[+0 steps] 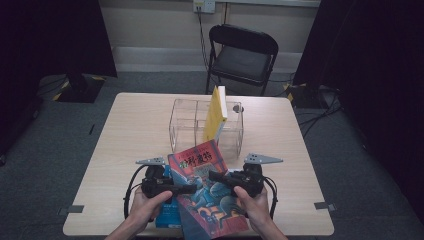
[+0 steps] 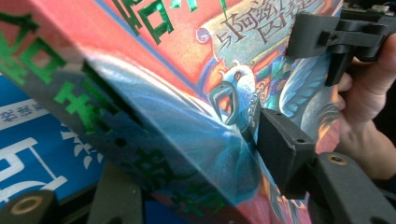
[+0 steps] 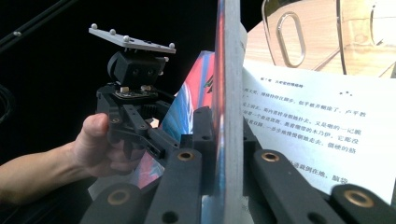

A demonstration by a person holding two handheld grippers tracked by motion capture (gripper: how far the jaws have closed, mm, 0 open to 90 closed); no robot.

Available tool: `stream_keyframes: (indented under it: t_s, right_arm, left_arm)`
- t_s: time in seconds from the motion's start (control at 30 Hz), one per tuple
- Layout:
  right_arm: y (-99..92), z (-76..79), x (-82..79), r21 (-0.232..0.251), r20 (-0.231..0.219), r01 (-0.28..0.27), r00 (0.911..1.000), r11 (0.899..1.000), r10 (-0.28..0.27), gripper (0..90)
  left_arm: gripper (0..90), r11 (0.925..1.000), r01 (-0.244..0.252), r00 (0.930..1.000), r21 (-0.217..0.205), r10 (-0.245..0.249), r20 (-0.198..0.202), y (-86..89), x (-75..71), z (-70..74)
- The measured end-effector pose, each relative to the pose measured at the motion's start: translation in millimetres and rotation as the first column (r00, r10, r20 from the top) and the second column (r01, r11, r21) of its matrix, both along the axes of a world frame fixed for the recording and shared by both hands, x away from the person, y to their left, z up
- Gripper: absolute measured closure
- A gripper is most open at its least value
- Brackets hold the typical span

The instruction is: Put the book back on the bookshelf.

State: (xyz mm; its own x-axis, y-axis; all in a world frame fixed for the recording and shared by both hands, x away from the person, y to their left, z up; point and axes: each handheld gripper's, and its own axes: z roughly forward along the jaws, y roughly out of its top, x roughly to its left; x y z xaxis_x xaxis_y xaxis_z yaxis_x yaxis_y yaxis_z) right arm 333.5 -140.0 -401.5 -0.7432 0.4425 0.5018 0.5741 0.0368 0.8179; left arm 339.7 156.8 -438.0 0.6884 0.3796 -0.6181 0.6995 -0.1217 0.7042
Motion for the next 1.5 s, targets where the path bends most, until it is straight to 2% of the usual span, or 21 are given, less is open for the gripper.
stream_keyframes:
  t_s: [0.13,0.2,0.37,0.43,0.57,0.7,0.8,0.93,1.07,1.17,1.37,1.47,1.5]
  right_arm:
    - [0.6,3.4,-1.1,-0.004,0.016,-0.002,0.9999,1.0,0.002,84.8]
    - [0.9,5.4,-1.4,-0.007,0.028,-0.001,0.9996,1.0,0.001,84.5]
    - [1.5,10.3,-2.1,-0.016,0.046,0.003,0.9989,1.0,-0.002,83.5]
    - [1.4,11.7,-1.4,-0.015,0.047,0.005,0.9989,1.0,-0.004,83.0]
    - [1.4,16.9,-0.8,-0.007,0.058,0.001,0.9983,1.0,-0.001,82.8]
    - [3.4,21.0,-0.6,-0.009,0.067,-0.001,0.9978,1.0,0.002,82.5]
    - [3.6,23.0,0.4,-0.007,0.072,-0.004,0.9974,1.0,0.004,81.8]
    - [1.8,23.5,1.5,-0.018,0.075,0.006,0.9972,1.0,-0.005,76.8]
    - [0.5,22.8,2.0,-0.046,0.079,0.029,0.9966,0.999,-0.025,66.1]
    - [-1.3,20.7,4.2,-0.055,0.071,0.037,0.997,0.998,-0.033,60.7]
    - [-0.8,26.7,5.7,-0.062,0.074,0.051,0.9961,0.997,-0.047,55.8]
    - [-1.0,30.1,6.5,-0.05,0.077,0.044,0.9962,0.998,-0.04,54.1]
    - [-1.2,31.1,6.3,-0.048,0.081,0.041,0.9961,0.998,-0.037,53.4]
  left_arm:
    - [56.5,0.9999,0.006,0.9999,-0.008,-0.006,0.009,1.1,-2.4,5.5]
    - [57.6,1.0,0.005,0.9996,0.0,-0.005,0.027,1.8,-3.6,9.1]
    - [60.5,1.0,0.002,0.9993,-0.004,-0.002,0.038,3.2,-3.6,16.3]
    - [61.1,1.0,0.007,0.9985,0.006,-0.007,0.054,4.5,-3.7,20.2]
    - [64.2,1.0,0.004,0.9962,-0.003,-0.004,0.087,7.9,-5.4,28.5]
    - [64.7,0.9998,-0.005,0.9926,0.018,0.003,0.122,8.7,-8.5,35.1]
    - [65.4,0.9998,0.003,0.9917,0.019,-0.005,0.129,8.2,-8.9,37.2]
    - [66.5,0.9997,0.002,0.9901,0.024,-0.005,0.14,7.0,-10.3,39.9]
    - [68.1,0.9992,0.012,0.9839,0.039,-0.018,0.178,4.3,-13.3,45.0]
    - [68.4,0.9976,0.009,0.9788,0.069,-0.023,0.203,0.7,-16.3,50.1]
    - [68.8,0.9964,0.013,0.9753,0.083,-0.031,0.219,-0.9,-14.4,57.2]
    - [69.3,0.9967,0.016,0.9714,0.08,-0.034,0.235,0.7,-14.1,60.2]
    - [69.6,0.9973,0.012,0.9721,0.072,-0.028,0.233,1.3,-14.8,60.6]
